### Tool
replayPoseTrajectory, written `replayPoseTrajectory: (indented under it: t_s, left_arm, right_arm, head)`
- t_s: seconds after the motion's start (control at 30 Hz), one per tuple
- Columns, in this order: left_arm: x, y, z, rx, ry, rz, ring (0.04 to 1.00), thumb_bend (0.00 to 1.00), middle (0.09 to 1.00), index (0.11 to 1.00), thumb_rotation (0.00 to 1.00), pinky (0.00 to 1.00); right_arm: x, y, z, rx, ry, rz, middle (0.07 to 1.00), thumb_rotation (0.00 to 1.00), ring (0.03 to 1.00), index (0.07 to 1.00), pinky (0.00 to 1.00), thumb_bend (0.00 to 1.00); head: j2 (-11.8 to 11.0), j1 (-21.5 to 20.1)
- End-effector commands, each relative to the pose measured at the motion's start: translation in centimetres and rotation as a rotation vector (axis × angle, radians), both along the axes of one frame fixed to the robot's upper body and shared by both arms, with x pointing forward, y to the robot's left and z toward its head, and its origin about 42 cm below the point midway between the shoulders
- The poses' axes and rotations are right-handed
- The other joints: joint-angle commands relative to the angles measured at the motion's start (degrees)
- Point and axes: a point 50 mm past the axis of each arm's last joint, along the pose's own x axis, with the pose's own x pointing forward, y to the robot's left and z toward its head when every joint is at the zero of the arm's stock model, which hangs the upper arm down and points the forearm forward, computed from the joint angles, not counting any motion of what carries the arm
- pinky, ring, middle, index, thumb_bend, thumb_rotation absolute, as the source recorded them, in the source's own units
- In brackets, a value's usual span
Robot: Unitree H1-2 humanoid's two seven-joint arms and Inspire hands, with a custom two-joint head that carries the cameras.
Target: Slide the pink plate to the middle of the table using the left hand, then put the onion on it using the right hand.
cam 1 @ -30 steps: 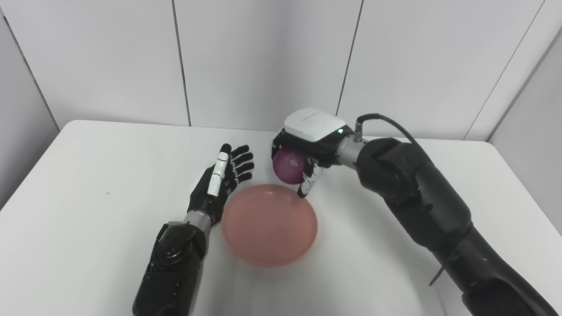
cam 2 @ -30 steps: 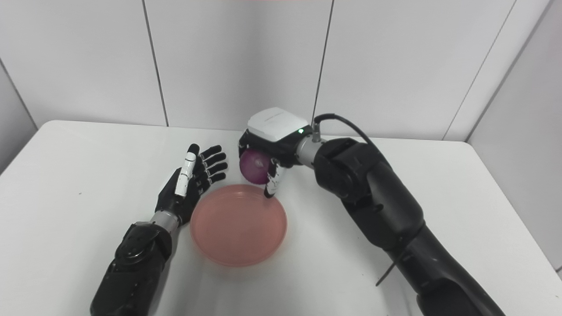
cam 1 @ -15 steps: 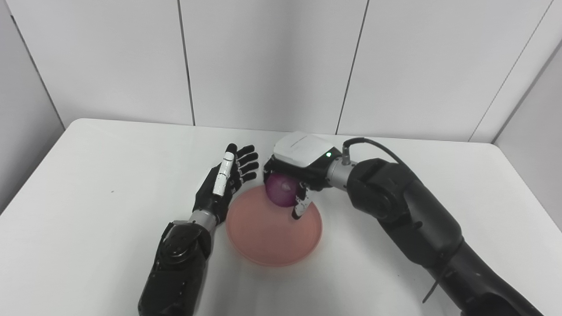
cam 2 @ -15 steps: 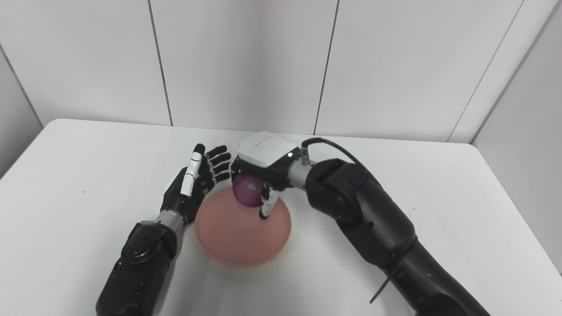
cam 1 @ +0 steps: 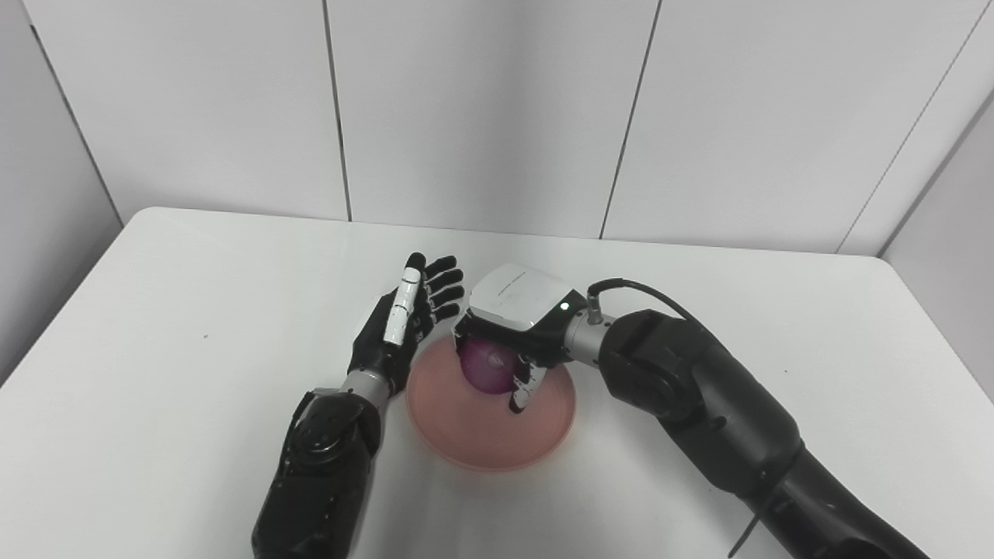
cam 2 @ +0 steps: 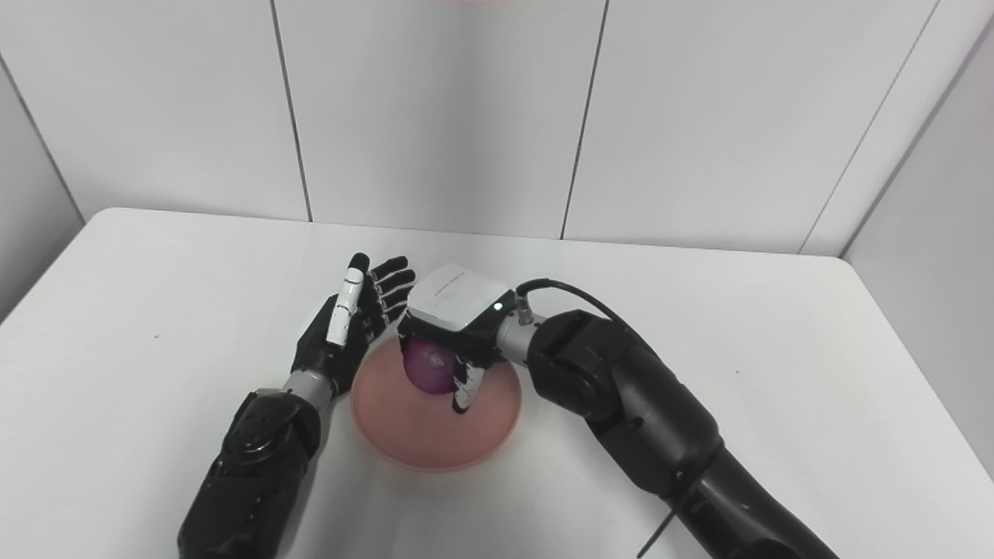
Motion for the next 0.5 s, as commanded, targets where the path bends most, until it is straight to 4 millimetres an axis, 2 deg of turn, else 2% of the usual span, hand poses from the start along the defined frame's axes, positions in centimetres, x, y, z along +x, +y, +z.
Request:
replayPoseTrajectory:
  t_s: [0.0,0.23,0.37,0.47]
  left_arm:
    - [-2.09,-0.45,-4.31,0.022,0.182,-0.005,0.824,0.61,0.826,0.780,0.96,0.82]
    - [-2.15,-0.54,-4.62,0.017,0.189,-0.004,0.821,0.62,0.830,0.784,0.96,0.83]
    - [-2.24,-0.79,-4.56,0.018,0.190,-0.003,0.820,0.62,0.824,0.773,0.96,0.82]
    - [-2.22,-0.92,-4.65,0.016,0.192,-0.003,0.819,0.62,0.825,0.773,0.96,0.82]
  right_arm:
    - [0.06,0.69,1.62,0.034,-0.065,0.056,0.463,0.00,0.450,0.510,0.39,0.53]
    - [0.05,0.89,1.03,0.026,-0.065,0.063,0.457,0.00,0.436,0.510,0.39,0.53]
    - [-0.17,0.83,1.03,0.011,-0.074,0.066,0.444,0.00,0.400,0.519,0.34,0.52]
    - [-0.35,0.68,0.82,0.004,-0.068,0.065,0.451,0.00,0.438,0.520,0.38,0.52]
  head:
    - [-0.15,0.20]
    - [-1.18,0.63]
    - [-1.35,1.42]
    - [-1.38,1.20]
